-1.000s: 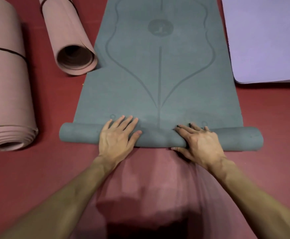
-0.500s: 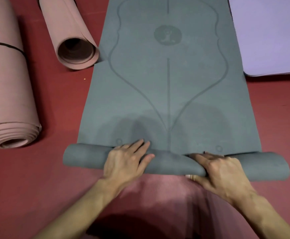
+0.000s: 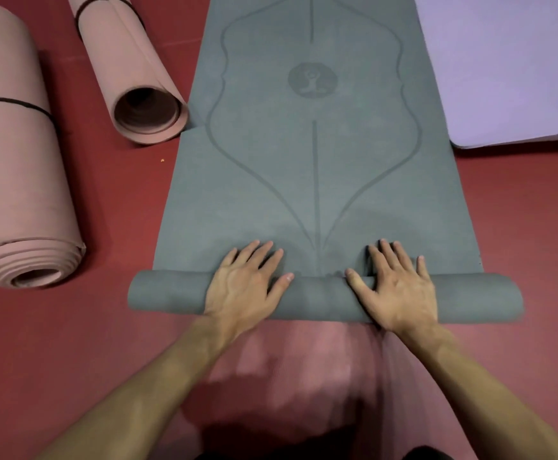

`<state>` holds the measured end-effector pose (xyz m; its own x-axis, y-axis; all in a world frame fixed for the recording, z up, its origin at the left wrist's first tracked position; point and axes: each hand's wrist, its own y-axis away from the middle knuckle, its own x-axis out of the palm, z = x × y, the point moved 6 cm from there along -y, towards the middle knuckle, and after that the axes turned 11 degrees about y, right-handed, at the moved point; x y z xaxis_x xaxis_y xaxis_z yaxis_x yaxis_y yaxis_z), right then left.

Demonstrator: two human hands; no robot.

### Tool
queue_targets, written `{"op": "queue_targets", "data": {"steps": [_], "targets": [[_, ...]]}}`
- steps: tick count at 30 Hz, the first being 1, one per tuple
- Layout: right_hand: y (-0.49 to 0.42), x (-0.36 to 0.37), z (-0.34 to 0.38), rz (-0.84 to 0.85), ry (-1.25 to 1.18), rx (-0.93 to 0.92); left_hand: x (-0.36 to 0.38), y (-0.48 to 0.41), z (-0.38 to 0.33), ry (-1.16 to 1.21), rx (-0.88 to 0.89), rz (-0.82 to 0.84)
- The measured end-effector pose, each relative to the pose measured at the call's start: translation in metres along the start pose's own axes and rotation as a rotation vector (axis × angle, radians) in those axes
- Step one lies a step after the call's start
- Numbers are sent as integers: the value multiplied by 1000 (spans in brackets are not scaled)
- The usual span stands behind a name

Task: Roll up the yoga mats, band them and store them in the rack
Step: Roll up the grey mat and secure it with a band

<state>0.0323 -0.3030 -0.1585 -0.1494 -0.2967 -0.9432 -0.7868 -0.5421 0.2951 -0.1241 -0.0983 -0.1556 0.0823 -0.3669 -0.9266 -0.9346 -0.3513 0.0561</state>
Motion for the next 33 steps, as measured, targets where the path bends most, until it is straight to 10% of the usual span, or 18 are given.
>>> {"op": "queue_targets", "data": {"steps": [4,17,24,33], "targets": [[-4,-5,1,17,-12,-9,-14,41,7,11,-50,-243],[-14,-22,47,-166,-3,-148,-6,-27,35,-34,-188,35],[-39,-26,47,-119,43,-103,-22,-15,23,-29,-185,-257],[-31,-39,56,-168,2,-134,-9,-54,34,-53,-226,-9]]}}
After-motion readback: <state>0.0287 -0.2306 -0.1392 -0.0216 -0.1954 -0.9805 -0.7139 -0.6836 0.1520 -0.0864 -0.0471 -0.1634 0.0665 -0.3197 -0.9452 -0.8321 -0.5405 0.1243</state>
